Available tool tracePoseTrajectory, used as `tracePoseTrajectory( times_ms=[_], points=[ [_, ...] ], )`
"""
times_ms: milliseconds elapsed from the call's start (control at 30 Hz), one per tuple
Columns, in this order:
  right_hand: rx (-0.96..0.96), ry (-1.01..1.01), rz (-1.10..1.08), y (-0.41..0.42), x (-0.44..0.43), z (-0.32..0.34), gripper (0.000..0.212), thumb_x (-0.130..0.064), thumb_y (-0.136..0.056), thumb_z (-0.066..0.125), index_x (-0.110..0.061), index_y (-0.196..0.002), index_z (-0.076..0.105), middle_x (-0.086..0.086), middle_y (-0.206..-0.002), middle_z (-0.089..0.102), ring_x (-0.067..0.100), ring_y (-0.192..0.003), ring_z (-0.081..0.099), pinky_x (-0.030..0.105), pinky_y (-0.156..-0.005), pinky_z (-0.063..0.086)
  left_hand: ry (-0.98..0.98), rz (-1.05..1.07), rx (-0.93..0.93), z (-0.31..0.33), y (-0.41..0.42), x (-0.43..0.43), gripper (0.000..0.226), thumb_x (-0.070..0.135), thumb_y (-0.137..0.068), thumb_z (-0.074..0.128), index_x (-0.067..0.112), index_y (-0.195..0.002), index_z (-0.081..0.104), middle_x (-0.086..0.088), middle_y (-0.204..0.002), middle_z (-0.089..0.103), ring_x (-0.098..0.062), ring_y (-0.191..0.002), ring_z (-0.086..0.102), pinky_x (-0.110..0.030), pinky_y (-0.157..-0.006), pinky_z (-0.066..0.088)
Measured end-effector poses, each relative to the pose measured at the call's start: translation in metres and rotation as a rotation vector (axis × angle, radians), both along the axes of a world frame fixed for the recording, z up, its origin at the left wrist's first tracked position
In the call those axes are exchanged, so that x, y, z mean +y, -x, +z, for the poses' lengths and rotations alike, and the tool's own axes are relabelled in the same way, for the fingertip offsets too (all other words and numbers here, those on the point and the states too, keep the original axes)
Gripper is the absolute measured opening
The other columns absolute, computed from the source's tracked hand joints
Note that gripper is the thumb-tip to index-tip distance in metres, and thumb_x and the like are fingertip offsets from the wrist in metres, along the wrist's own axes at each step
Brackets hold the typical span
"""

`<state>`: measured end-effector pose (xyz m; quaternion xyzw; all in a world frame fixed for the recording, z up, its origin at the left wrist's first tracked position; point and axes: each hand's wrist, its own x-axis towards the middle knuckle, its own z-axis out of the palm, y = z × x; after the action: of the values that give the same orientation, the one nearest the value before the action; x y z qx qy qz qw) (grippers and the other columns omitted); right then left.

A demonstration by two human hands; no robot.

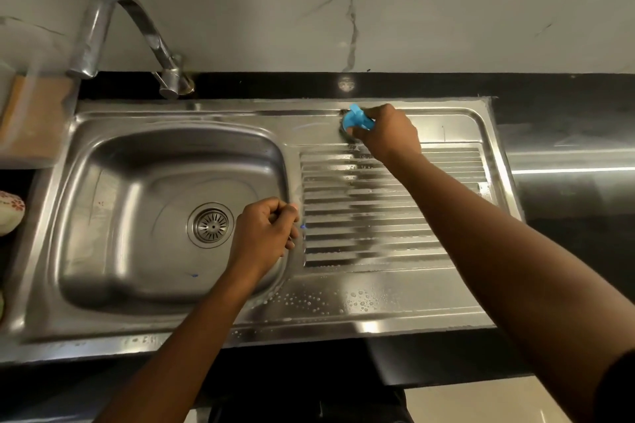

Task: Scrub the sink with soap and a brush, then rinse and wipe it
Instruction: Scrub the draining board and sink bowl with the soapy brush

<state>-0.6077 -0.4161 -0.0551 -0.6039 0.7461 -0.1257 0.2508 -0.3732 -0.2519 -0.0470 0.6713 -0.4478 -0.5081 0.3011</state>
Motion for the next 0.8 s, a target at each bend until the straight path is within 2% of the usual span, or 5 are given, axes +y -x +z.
tracePoseTrajectory(
  times_ms=[300, 400, 600, 700, 800],
  points=[
    [-0.030, -0.088, 0.273, -0.023, 0.002, -0.007, 0.056, -0.047, -0.089, 0.078, -0.022, -0.137, 0.065, 0.000, -0.122, 0.073, 0.014, -0.096, 0.066, 0.029, -0.085, 0.054, -0.012, 0.020, -0.002, -0.005, 0.008, -0.003, 0.031, 0.025, -0.104, 0.063, 0.007, -0.080, 0.071, -0.008, -0.067, 0.074, -0.018, -0.056, 0.066, -0.029, -0.053, 0.052],
    [0.008, -0.101, 0.227, 0.016, 0.007, -0.001, 0.056, -0.048, -0.089, 0.078, -0.020, -0.136, 0.067, 0.000, -0.117, 0.074, 0.011, -0.086, 0.064, 0.024, -0.074, 0.050, -0.021, 0.014, 0.023, -0.007, 0.015, -0.004, 0.031, 0.026, -0.104, 0.063, 0.008, -0.080, 0.071, -0.009, -0.067, 0.074, -0.018, -0.056, 0.066, -0.030, -0.052, 0.052],
    [-0.031, -0.042, -0.020, 0.057, -0.012, 0.006, 0.061, -0.048, -0.089, 0.078, -0.017, -0.140, 0.064, 0.004, -0.126, 0.072, 0.018, -0.096, 0.067, 0.035, -0.088, 0.057, -0.007, 0.009, 0.017, -0.006, 0.026, -0.007, 0.030, 0.027, -0.104, 0.064, 0.009, -0.081, 0.072, -0.008, -0.068, 0.074, -0.019, -0.056, 0.067, -0.030, -0.054, 0.054],
    [-0.062, -0.038, -0.023, 0.042, -0.018, 0.006, 0.059, -0.045, -0.090, 0.078, -0.016, -0.140, 0.062, 0.004, -0.126, 0.072, 0.019, -0.098, 0.068, 0.035, -0.088, 0.057, 0.014, -0.001, 0.006, -0.004, 0.032, -0.011, 0.031, 0.028, -0.105, 0.063, 0.010, -0.081, 0.072, -0.007, -0.067, 0.074, -0.019, -0.056, 0.068, -0.029, -0.055, 0.054],
    [-0.094, -0.042, 0.051, 0.026, -0.012, 0.002, 0.058, -0.044, -0.091, 0.078, -0.018, -0.140, 0.062, 0.002, -0.125, 0.071, 0.013, -0.091, 0.065, 0.025, -0.076, 0.051, 0.023, -0.015, 0.004, -0.004, 0.041, -0.012, 0.030, 0.029, -0.105, 0.063, 0.011, -0.082, 0.073, -0.007, -0.068, 0.074, -0.018, -0.056, 0.068, -0.027, -0.054, 0.053]
  ],
)
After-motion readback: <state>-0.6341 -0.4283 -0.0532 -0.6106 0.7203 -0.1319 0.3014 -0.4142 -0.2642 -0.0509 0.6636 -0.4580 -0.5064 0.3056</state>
